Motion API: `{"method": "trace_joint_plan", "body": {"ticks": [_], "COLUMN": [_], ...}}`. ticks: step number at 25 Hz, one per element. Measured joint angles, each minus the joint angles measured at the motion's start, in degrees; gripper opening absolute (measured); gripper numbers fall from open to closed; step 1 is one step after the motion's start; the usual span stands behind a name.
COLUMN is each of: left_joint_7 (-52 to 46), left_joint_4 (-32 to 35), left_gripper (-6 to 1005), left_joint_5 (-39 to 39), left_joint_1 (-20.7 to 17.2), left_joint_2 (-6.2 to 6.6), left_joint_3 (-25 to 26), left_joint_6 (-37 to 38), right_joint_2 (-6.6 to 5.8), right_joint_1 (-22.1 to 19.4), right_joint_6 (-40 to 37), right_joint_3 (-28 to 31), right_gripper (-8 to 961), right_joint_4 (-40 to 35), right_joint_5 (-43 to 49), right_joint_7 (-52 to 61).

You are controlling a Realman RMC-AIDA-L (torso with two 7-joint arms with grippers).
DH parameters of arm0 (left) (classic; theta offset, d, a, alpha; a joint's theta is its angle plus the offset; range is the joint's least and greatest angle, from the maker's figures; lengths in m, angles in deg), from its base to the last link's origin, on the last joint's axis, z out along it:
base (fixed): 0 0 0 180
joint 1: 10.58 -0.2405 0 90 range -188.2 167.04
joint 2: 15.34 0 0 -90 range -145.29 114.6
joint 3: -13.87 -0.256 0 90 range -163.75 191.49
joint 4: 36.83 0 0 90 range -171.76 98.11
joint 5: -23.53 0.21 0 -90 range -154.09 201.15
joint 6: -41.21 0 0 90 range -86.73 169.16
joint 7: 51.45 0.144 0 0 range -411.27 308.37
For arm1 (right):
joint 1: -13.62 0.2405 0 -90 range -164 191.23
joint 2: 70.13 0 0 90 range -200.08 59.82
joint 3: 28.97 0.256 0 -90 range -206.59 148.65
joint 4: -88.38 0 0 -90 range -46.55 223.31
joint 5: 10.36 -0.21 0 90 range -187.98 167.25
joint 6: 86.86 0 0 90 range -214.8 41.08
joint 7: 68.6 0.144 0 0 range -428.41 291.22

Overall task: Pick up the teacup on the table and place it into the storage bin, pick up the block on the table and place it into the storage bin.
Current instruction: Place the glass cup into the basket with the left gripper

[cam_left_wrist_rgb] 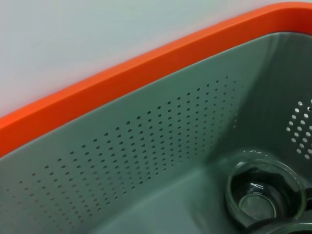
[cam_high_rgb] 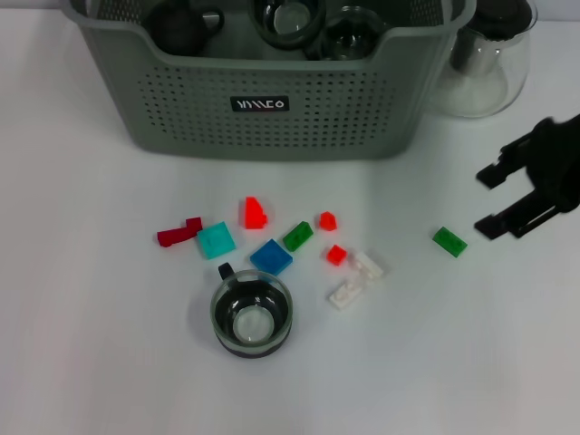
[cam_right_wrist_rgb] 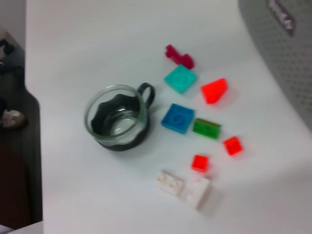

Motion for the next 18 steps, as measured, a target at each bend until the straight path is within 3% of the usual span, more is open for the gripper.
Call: {"method": "trace_joint_plan", "body": {"ticks": [4, 7, 18], "left_joint_7": [-0.32, -0.40, -0.42], "left_joint_4": [-0.02, -0.03, -0.93], "left_gripper": [49, 49, 50], "left_joint_5": [0.00, 0.00, 0.00], "left_joint_1": [0.01, -0.01, -0.32], "left_joint_2": [-0.06, -0.12, -0.87], "left_joint_3": [-0.07, -0.09, -0.16], "left_joint_6": [0.19, 0.18, -2.22], "right_joint_2": [-1.72, -2.20, -0.28], "right_joint_1": [0.67, 0.87, 0.78], "right_joint_6": [-0.92, -1.47, -0.56], "right_joint_3": [0.04, -0.01, -2.35], "right_gripper": [826, 826, 826], "right_joint_4": [-0.61, -1.18, -0.78], "right_joint_5": [0.03, 0.06, 0.17], "right_joint_7": [1.23, 1.79, 1.25]}}
